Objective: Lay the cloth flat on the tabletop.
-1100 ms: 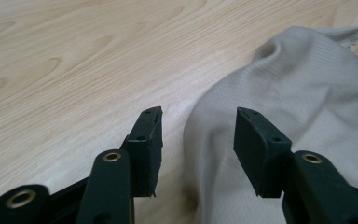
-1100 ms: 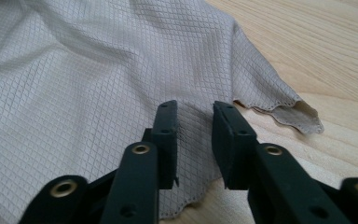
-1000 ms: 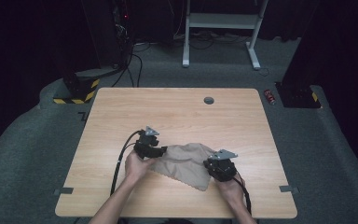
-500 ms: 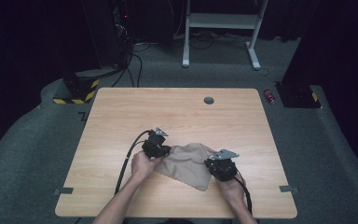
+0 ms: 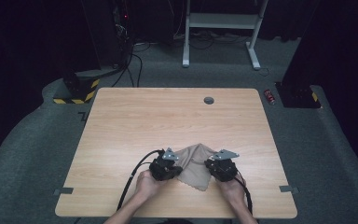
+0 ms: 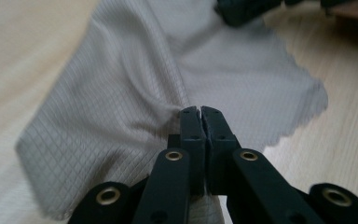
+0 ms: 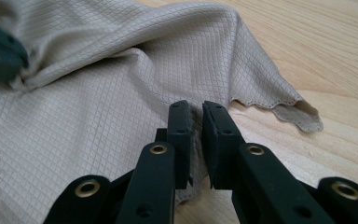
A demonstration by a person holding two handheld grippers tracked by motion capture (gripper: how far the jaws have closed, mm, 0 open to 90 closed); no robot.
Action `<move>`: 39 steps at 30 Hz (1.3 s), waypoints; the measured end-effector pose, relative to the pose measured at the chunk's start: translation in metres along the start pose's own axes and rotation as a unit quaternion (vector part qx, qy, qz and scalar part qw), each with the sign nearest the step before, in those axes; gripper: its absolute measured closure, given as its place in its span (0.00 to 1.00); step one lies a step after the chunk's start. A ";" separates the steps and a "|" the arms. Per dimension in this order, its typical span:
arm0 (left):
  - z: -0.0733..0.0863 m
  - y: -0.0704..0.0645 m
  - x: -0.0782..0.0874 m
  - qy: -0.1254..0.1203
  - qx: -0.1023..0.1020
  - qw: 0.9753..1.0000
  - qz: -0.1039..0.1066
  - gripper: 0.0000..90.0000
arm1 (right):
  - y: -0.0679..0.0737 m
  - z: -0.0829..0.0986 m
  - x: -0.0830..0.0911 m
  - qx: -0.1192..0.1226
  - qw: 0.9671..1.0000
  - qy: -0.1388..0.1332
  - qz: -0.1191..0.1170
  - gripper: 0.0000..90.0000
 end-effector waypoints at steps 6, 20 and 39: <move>-0.010 0.008 0.017 -0.039 0.006 0.999 -0.027 0.88 | -0.001 -0.002 0.004 -0.002 1.000 -0.008 -0.003 0.89; -0.020 0.068 -0.002 0.001 0.055 0.988 -0.142 0.61 | -0.020 -0.024 -0.020 -0.046 0.999 0.000 0.022 0.78; -0.025 0.016 0.027 -0.042 -0.014 0.998 -0.043 0.99 | 0.015 -0.022 0.012 0.018 0.999 -0.024 -0.041 0.99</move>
Point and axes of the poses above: each handheld gripper's, and its own axes: x roughly backward along the jaws, z roughly out of its underside, y roughly to its left, the point moved 4 cm from there along -x, roughly forward along the jaws, and after that the axes turned 14 degrees about -y, right-handed, at the moved point
